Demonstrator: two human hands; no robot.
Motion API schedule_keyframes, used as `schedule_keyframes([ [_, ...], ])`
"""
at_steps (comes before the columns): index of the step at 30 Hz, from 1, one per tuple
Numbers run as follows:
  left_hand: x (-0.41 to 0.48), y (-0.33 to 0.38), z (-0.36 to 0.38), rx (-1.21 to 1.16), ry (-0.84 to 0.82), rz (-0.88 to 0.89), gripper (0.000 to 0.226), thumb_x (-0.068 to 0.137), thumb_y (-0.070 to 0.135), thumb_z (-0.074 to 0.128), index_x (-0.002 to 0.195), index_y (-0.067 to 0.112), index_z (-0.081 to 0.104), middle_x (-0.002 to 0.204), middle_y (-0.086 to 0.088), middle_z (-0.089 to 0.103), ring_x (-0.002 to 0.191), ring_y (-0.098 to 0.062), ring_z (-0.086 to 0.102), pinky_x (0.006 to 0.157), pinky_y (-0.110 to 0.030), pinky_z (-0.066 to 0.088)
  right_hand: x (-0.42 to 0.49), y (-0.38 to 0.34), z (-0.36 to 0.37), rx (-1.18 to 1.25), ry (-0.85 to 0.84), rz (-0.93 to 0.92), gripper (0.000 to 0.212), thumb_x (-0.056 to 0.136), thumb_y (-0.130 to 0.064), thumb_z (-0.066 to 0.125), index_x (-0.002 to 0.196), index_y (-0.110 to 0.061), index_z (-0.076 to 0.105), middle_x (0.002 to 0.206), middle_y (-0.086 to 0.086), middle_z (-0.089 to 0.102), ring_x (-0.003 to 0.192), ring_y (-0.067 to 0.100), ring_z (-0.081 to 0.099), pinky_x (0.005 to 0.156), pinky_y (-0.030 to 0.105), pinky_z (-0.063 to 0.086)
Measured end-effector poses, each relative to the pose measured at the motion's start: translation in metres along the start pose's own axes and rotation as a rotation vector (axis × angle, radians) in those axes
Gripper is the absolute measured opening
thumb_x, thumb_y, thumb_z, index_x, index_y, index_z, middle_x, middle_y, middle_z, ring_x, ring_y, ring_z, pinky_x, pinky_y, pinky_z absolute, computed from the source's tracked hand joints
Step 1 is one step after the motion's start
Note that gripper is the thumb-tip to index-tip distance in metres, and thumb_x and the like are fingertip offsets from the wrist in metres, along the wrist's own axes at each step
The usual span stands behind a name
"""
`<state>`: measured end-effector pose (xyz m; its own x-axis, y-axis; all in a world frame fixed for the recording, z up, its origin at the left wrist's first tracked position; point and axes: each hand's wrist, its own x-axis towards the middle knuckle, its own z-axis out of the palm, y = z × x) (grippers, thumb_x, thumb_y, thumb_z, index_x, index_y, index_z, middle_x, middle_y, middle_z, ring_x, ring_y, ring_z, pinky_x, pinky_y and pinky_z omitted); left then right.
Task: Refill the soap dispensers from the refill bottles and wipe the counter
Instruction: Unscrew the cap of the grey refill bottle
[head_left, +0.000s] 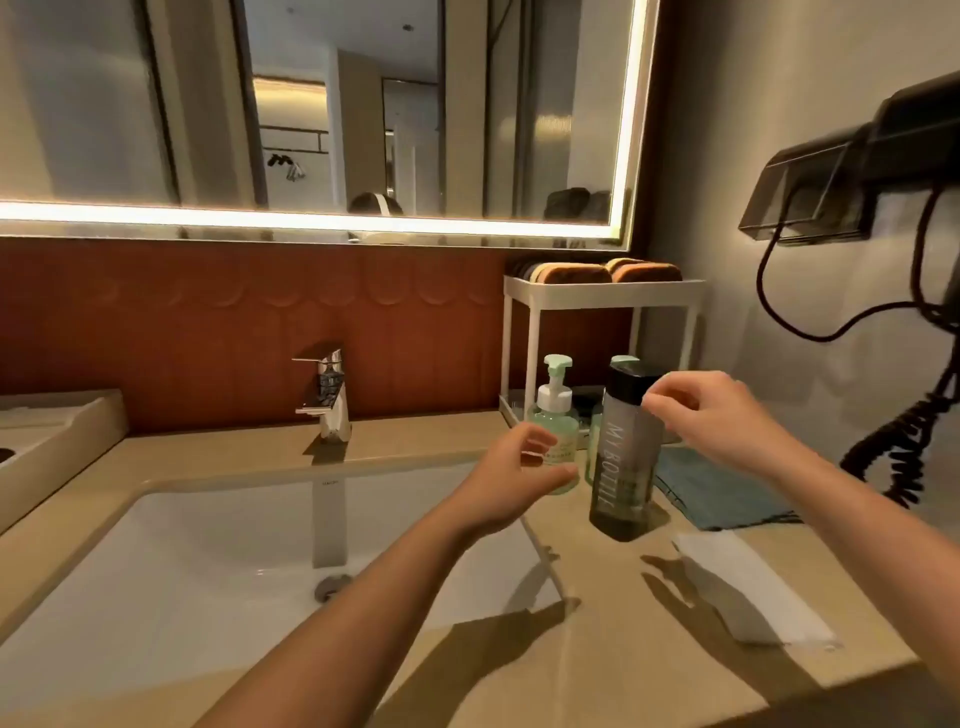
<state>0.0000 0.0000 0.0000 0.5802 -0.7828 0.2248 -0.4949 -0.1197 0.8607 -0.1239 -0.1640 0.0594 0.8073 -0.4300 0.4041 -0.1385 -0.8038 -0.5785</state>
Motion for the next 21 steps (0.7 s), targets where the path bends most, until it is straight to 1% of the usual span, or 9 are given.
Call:
schedule_keyframes([
  [1, 0.007, 0.003, 0.007, -0.004, 0.005, 0.016, 0.046, 0.085, 0.031, 0.064, 0.125, 0.018, 0.046, 0.125, 0.001, 0.051, 0.111, -0.012, 0.050, 0.087, -0.024, 0.047, 0.007, 0.003, -0.002, -0.080, 0.064, -0.025, 0.011, 0.092, -0.028, 0.053, 0.093, -0.022, 0.062, 0.090, -0.003, 0.062, 0.080, 0.007, 0.053, 0.062, 0.021, 0.043],
  [3, 0.021, 0.003, 0.017, 0.024, 0.021, 0.016, 0.057, 0.082, 0.033, 0.067, 0.131, 0.019, 0.040, 0.133, -0.001, 0.045, 0.119, -0.015, 0.045, 0.097, -0.032, 0.044, 0.022, 0.006, -0.005, -0.270, 0.123, -0.010, 0.026, 0.091, -0.036, 0.053, 0.110, -0.019, 0.058, 0.107, 0.003, 0.058, 0.089, 0.014, 0.053, 0.071, 0.027, 0.047],
  [5, 0.035, 0.004, 0.029, 0.033, 0.036, 0.015, 0.070, 0.079, 0.035, 0.070, 0.137, 0.020, 0.032, 0.141, -0.002, 0.038, 0.126, -0.018, 0.040, 0.102, -0.036, 0.041, 0.036, 0.006, -0.004, -0.418, 0.063, 0.055, 0.049, 0.089, -0.047, 0.051, 0.130, -0.020, 0.045, 0.126, 0.005, 0.049, 0.107, 0.021, 0.051, 0.083, 0.035, 0.049],
  [7, 0.049, 0.000, 0.040, 0.012, 0.052, 0.005, 0.083, 0.076, 0.036, 0.073, 0.141, 0.022, 0.024, 0.147, -0.002, 0.030, 0.131, -0.020, 0.035, 0.106, -0.040, 0.038, 0.048, 0.010, -0.002, -0.485, -0.020, 0.103, 0.068, 0.085, -0.060, 0.049, 0.140, -0.023, 0.032, 0.136, 0.006, 0.044, 0.118, 0.027, 0.048, 0.089, 0.040, 0.049],
  [9, 0.059, -0.003, 0.049, 0.000, 0.078, 0.004, 0.091, 0.073, 0.037, 0.075, 0.143, 0.025, 0.017, 0.150, -0.002, 0.024, 0.136, -0.020, 0.029, 0.108, -0.041, 0.034, 0.057, 0.012, 0.000, -0.514, -0.087, 0.123, 0.079, 0.079, -0.069, 0.048, 0.142, -0.024, 0.028, 0.137, 0.007, 0.045, 0.120, 0.028, 0.048, 0.090, 0.042, 0.050],
  [12, 0.072, -0.008, 0.063, -0.014, 0.109, 0.011, 0.096, 0.072, 0.035, 0.077, 0.144, 0.027, 0.013, 0.152, -0.001, 0.021, 0.138, -0.020, 0.025, 0.111, -0.043, 0.030, 0.070, 0.011, 0.003, -0.594, -0.131, 0.132, 0.087, 0.074, -0.077, 0.044, 0.140, -0.022, 0.032, 0.137, 0.006, 0.048, 0.119, 0.028, 0.050, 0.089, 0.040, 0.050],
  [15, 0.083, -0.010, 0.078, -0.084, 0.133, 0.039, 0.099, 0.067, 0.035, 0.080, 0.141, 0.031, 0.015, 0.147, 0.001, 0.031, 0.133, -0.019, 0.032, 0.109, -0.043, 0.033, 0.081, 0.006, 0.002, -0.681, -0.146, 0.141, 0.089, 0.072, -0.081, 0.040, 0.137, -0.020, 0.038, 0.134, 0.006, 0.051, 0.116, 0.028, 0.052, 0.088, 0.041, 0.050],
  [18, 0.093, -0.008, 0.091, -0.176, 0.162, 0.041, 0.101, 0.061, 0.039, 0.083, 0.136, 0.036, 0.017, 0.140, 0.003, 0.040, 0.127, -0.018, 0.040, 0.106, -0.044, 0.038, 0.088, 0.002, -0.001, -0.745, -0.179, 0.170, 0.090, 0.074, -0.080, 0.039, 0.141, -0.020, 0.033, 0.140, 0.007, 0.045, 0.124, 0.031, 0.046, 0.092, 0.042, 0.046],
  [21, 0.104, -0.010, 0.101, -0.254, 0.191, 0.036, 0.094, 0.062, 0.036, 0.084, 0.134, 0.031, 0.023, 0.136, 0.007, 0.043, 0.125, -0.016, 0.041, 0.104, -0.040, 0.040, 0.093, 0.000, 0.002, -0.809, -0.218, 0.171, 0.083, 0.078, -0.076, 0.039, 0.139, -0.019, 0.037, 0.137, 0.008, 0.047, 0.122, 0.030, 0.047, 0.092, 0.041, 0.045],
])
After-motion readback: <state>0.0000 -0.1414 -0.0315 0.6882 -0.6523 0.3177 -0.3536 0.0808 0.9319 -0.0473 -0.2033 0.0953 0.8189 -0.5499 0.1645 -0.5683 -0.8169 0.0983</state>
